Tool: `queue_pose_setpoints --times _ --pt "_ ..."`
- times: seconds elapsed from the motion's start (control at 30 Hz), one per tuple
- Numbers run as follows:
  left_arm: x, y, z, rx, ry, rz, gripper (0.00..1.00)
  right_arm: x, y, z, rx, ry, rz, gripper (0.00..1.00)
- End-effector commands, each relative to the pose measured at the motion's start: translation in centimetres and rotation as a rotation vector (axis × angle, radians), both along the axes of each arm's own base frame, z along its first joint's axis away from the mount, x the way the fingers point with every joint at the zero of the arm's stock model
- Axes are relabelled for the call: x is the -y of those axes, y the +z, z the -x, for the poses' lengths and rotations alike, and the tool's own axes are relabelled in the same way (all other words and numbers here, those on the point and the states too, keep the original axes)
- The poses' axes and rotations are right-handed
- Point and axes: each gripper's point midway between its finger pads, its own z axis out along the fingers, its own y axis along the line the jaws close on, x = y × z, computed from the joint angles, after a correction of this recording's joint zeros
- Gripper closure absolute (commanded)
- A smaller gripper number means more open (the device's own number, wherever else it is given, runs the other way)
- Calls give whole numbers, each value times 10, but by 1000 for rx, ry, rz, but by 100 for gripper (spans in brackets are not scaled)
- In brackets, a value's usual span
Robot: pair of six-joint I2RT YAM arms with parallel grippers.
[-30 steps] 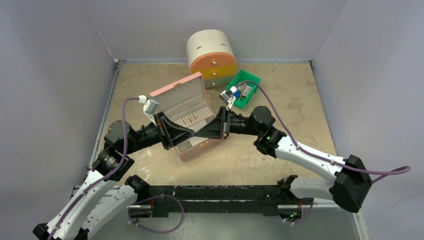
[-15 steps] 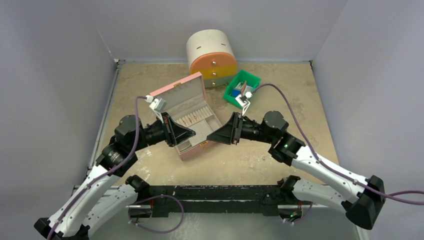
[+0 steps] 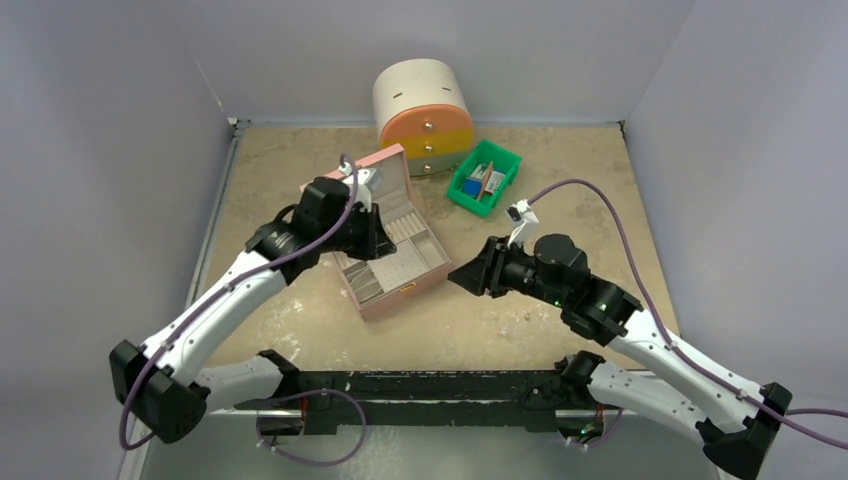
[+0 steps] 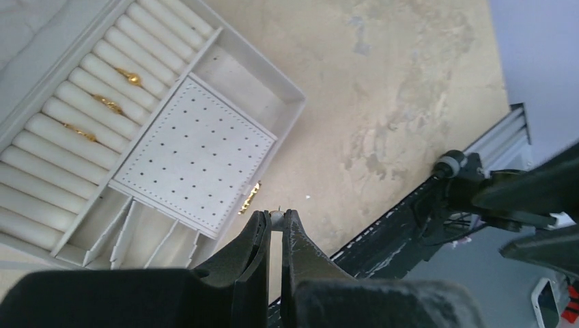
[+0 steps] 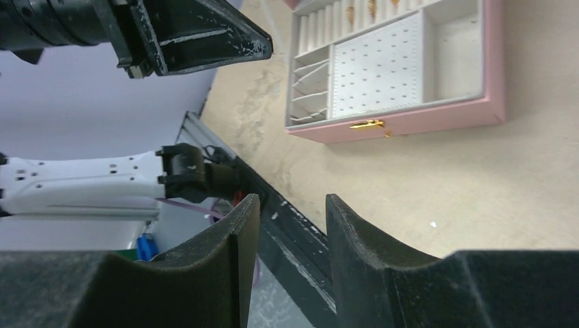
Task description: Organize the mixed jewelry
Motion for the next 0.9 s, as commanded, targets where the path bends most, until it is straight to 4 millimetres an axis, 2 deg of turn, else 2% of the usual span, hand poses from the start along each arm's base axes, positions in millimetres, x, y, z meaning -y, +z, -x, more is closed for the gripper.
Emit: queue_pose_setpoints --times 0.0,0.13,0.37,0.6,0.87 --pt "-11 -13 -20 -17 16 -165 100 18 0 -9 46 -75 64 57" --pt "-14 -29 -29 -69 25 -276 100 21 -10 -7 28 -78 90 57" --pt "-17 -50 -33 -110 31 -370 100 23 -23 -7 12 -78 122 57" --pt "-2 -71 -29 -134 -9 -433 100 20 -29 -7 4 -59 143 57" --pt "-1 -91 -34 -130 -10 -527 100 20 -33 -7 -2 -56 156 57"
